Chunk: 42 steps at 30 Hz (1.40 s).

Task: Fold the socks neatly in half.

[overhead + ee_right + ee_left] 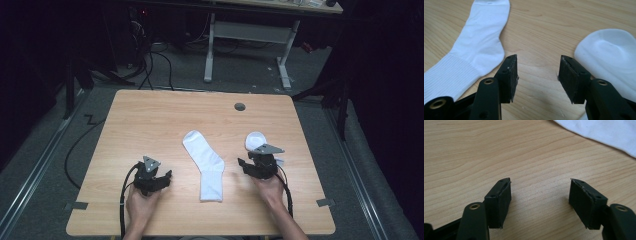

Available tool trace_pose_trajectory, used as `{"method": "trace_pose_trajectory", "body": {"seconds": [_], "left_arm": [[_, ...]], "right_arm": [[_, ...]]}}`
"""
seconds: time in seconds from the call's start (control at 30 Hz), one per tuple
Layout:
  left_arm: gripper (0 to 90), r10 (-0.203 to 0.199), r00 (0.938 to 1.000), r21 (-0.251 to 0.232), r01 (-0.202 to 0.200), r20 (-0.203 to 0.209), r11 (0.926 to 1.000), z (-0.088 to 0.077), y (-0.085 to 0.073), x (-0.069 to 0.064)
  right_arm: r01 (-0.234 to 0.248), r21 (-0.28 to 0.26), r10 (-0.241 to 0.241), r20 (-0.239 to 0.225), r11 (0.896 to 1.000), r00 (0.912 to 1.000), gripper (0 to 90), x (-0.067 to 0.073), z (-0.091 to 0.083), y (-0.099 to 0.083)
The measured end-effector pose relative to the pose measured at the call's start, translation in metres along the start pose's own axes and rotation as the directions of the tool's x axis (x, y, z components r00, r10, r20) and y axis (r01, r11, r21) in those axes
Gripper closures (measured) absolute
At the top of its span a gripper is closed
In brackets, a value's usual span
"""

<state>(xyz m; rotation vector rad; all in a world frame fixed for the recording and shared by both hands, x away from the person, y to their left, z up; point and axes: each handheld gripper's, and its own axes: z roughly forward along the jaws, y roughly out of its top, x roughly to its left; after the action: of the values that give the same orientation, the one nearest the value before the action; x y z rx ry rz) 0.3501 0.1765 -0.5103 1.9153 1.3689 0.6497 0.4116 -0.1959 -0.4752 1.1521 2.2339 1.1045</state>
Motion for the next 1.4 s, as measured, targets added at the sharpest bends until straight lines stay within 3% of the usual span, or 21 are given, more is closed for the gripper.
{"method": "trace_pose_trajectory", "body": {"seconds": [0.23,0.4,0.7,1.03,1.4], "left_arm": [[31.3,-0.023,0.9992,-0.006,0.024,0.031,0.9997,-0.001,-0.001,0.004],[29.6,0.013,0.9999,0.005,-0.013,0.010,0.9999,0.000,0.000,-0.001],[28.8,0.015,0.9998,0.006,-0.015,0.012,0.9999,0.000,0.000,-0.001],[28.8,0.014,0.9998,0.006,-0.015,0.012,0.9999,0.000,0.000,-0.001],[28.7,0.015,0.9998,0.006,-0.015,0.013,0.9999,0.000,0.000,-0.001]], "right_arm": [[-0.026,-0.015,0.027,0.036,1.000,0.9990,54.1,-0.014,-0.010,-0.001],[-0.055,-0.013,0.056,0.073,0.998,0.9958,57.3,-0.029,-0.014,-0.001],[-0.092,0.001,0.091,0.131,0.996,0.9872,58.3,-0.049,-0.016,-0.004],[-0.145,0.027,0.138,0.186,0.989,0.9729,58.3,-0.069,-0.008,-0.012],[-0.158,0.098,0.138,0.189,0.982,0.9723,58.0,-0.073,0.010,-0.019]]}}
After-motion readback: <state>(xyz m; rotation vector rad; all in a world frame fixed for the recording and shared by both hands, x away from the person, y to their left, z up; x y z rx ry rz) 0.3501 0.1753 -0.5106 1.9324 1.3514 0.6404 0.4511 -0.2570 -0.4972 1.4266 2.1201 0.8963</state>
